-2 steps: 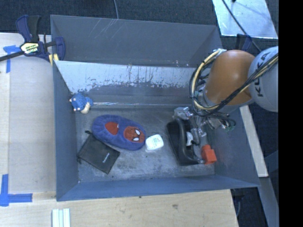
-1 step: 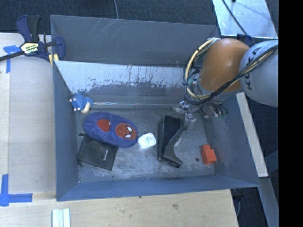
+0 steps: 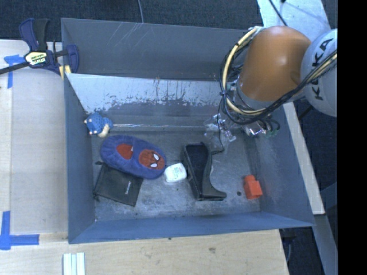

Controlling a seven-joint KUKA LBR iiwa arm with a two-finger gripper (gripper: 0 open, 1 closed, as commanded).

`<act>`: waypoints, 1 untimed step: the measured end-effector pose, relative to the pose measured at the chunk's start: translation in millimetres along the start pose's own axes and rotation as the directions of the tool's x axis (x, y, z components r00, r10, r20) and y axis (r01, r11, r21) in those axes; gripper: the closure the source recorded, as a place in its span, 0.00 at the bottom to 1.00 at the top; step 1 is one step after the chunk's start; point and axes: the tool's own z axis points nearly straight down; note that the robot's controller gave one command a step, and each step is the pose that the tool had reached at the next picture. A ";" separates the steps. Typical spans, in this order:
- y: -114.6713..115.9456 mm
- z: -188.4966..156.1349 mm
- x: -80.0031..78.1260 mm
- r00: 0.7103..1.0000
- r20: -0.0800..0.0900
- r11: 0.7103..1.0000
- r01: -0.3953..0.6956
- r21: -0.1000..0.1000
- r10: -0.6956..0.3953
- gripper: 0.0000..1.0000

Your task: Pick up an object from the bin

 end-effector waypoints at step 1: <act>41.1 75.4 -30.0 0.996 -0.003 0.996 0.091 -0.002 -0.091 1.00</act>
Offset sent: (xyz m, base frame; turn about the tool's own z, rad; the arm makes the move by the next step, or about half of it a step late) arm 0.0081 0.0482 -0.0750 -0.0878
